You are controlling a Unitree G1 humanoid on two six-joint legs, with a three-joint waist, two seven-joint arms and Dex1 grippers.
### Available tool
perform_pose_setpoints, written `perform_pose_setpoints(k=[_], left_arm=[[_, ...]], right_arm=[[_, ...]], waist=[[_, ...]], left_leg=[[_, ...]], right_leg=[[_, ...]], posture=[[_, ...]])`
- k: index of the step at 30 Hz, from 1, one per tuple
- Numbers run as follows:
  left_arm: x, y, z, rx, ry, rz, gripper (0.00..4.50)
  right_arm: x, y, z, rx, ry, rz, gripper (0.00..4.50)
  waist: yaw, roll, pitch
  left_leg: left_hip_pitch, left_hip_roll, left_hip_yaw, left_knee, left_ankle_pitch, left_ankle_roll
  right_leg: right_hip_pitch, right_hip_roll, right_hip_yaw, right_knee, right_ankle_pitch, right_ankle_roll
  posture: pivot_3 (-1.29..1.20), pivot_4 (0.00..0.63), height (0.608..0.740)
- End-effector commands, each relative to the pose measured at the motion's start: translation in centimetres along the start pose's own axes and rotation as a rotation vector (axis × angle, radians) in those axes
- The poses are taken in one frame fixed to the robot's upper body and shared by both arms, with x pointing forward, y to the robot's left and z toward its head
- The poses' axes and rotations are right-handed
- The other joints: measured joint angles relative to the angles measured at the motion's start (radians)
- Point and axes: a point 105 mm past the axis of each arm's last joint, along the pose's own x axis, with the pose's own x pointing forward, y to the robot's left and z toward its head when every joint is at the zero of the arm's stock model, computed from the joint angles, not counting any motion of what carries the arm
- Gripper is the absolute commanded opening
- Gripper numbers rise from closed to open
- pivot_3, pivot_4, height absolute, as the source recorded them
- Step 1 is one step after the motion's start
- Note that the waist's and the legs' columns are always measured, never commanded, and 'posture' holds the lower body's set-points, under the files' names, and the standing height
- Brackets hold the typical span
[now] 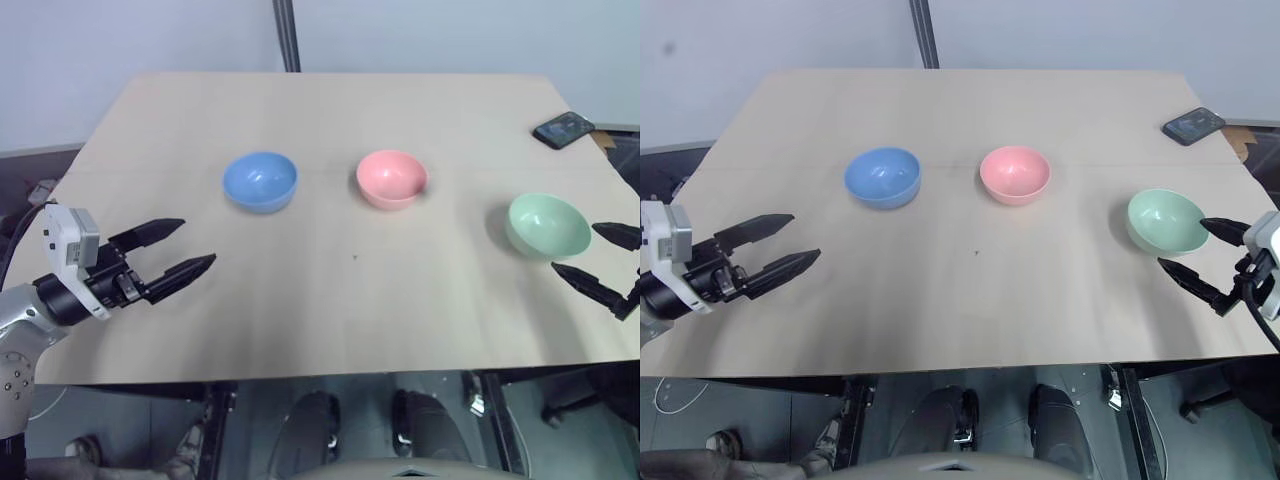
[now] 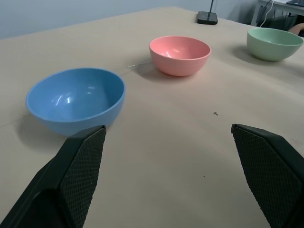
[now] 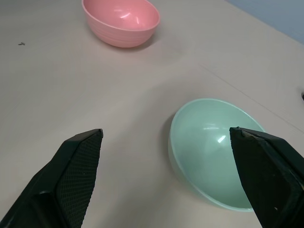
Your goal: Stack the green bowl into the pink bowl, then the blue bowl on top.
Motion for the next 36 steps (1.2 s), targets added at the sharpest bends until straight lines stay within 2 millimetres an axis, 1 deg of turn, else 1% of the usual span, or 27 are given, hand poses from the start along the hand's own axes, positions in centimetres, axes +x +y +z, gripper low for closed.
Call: perform_pose_setpoints(k=[1,3,7,9,12,16,18,21,24,27,30,31,32,33,34,35,36], left_arm=[[0.1,-0.2,1.5,0.044,-0.026,-0.012,4.46],[0.6,-0.4,1.8,0.036,-0.048,-0.023,4.46],[1.2,-0.8,2.2,0.030,-0.068,-0.046,4.46],[1.7,-1.1,2.4,0.032,-0.083,-0.066,4.46],[2.3,-1.5,2.8,0.025,-0.115,-0.084,4.46],[2.9,-2.1,2.5,0.016,-0.136,-0.114,4.46],[3.1,-2.5,2.5,0.009,-0.153,-0.126,4.46],[3.2,-2.9,2.5,0.005,-0.160,-0.137,4.46],[2.9,-3.0,2.5,0.002,-0.164,-0.123,4.46],[2.5,-3.4,2.6,-0.002,-0.169,-0.106,4.46],[2.1,-3.7,2.5,-0.008,-0.172,-0.079,4.50],[1.9,-3.8,2.5,-0.009,-0.172,-0.069,4.50],[1.7,-3.9,2.4,-0.011,-0.173,-0.059,4.50],[1.6,-4.0,2.4,-0.012,-0.173,-0.050,4.50],[1.4,-4.0,2.4,-0.013,-0.173,-0.043,4.50],[1.3,-4.1,2.4,-0.015,-0.173,-0.037,4.50],[1.2,-4.1,2.3,-0.018,-0.175,-0.031,4.50]], right_arm=[[0.2,-0.2,1.1,-0.028,-0.034,-0.023,4.50],[1.3,0.1,1.0,-0.029,-0.038,-0.018,4.50],[2.7,0.2,0.8,-0.047,-0.017,-0.036,4.50],[4.2,0.6,1.0,-0.068,-0.015,-0.024,4.50],[6.9,1.9,1.9,-0.063,-0.034,0.076,4.50],[11.9,3.5,3.2,-0.247,-0.073,0.203,4.50],[14.9,4.1,4.2,-0.330,-0.105,0.240,4.50],[18.7,5.2,5.8,-0.395,-0.147,0.299,4.50],[21.7,6.1,6.2,-0.509,-0.142,0.345,4.50],[24.1,6.2,6.0,-0.555,-0.125,0.359,4.50],[25.2,6.5,5.4,-0.608,-0.103,0.389,3.63],[25.4,6.6,5.2,-0.631,-0.096,0.399,3.07],[25.6,6.7,5.1,-0.649,-0.092,0.407,2.65],[25.7,6.8,5.0,-0.661,-0.091,0.417,2.49],[25.8,6.9,5.0,-0.672,-0.094,0.426,1.78],[25.8,7.0,5.1,-0.681,-0.097,0.433,1.46],[25.9,7.1,5.2,-0.693,-0.102,0.438,0.81]], waist=[[0.000,0.000,0.000],[-0.001,0.000,0.000],[-0.001,0.000,0.000],[-0.002,0.000,0.000],[-0.007,0.000,0.000],[-0.015,0.000,0.000],[-0.019,0.000,0.000],[-0.030,-0.001,0.001],[-0.029,-0.001,0.001],[-0.027,-0.001,0.001],[-0.028,-0.001,0.001],[-0.027,-0.001,0.001],[-0.028,-0.001,0.001],[-0.030,-0.001,0.001],[-0.032,-0.001,0.001],[-0.035,0.000,0.001],[-0.036,0.000,0.001]], left_leg=[[0.000,0.000,0.000,0.000,0.000,0.000],[0.000,0.000,0.000,0.000,0.000,0.000],[0.000,0.000,0.000,0.000,0.000,0.000],[-0.001,0.000,0.000,0.000,0.000,0.000],[0.000,0.000,0.001,0.000,0.000,0.000],[0.001,0.000,0.002,0.000,0.000,0.000],[0.000,-0.001,0.002,0.000,0.000,0.000],[-0.001,-0.001,0.002,0.000,0.001,0.000],[-0.003,-0.001,0.001,0.000,0.001,-0.001],[-0.003,-0.002,0.000,0.000,0.001,-0.001],[-0.004,-0.003,-0.001,0.000,0.001,-0.001],[-0.004,-0.003,-0.001,0.000,0.001,-0.001],[-0.004,-0.003,-0.001,-0.001,0.001,-0.001],[-0.004,-0.003,-0.001,-0.001,0.001,-0.001],[-0.004,-0.003,-0.001,-0.001,0.001,-0.001],[-0.003,-0.003,-0.001,-0.001,0.001,-0.001],[-0.003,-0.003,-0.001,-0.001,0.001,-0.002]], right_leg=[[0.000,0.000,0.000,0.000,0.000,0.000],[0.000,0.000,0.000,0.000,0.000,0.000],[0.000,0.000,0.000,0.000,0.000,0.000],[-0.001,0.000,0.000,0.000,0.000,0.000],[-0.001,0.000,0.001,0.000,0.000,0.000],[0.000,0.001,0.002,0.001,0.000,0.000],[-0.001,0.001,0.002,0.001,0.000,0.000],[-0.002,0.002,0.002,0.001,0.002,0.003],[-0.004,0.002,0.002,0.001,0.003,0.003],[-0.004,0.001,0.001,0.000,0.003,0.003],[-0.004,0.000,0.000,0.000,0.003,0.003],[-0.004,0.000,0.000,0.000,0.003,0.003],[-0.004,-0.001,-0.001,0.000,0.003,0.003],[-0.004,-0.001,-0.001,0.000,0.003,0.003],[-0.004,-0.001,-0.001,0.000,0.003,0.003],[-0.004,-0.001,-0.001,0.001,0.003,0.003],[-0.004,-0.001,-0.001,0.002,0.003,0.003]], posture=[[0.00,0.150,0.740],[0.00,0.150,0.740],[0.00,0.150,0.740],[0.00,0.150,0.740],[0.00,0.150,0.740],[0.00,0.150,0.740],[0.00,0.150,0.740],[0.00,0.150,0.740],[0.00,0.150,0.740],[0.00,0.150,0.740],[0.00,0.150,0.740],[0.00,0.150,0.740],[0.00,0.150,0.740],[0.00,0.150,0.740],[0.00,0.150,0.740],[0.00,0.150,0.740],[0.00,0.150,0.740]])
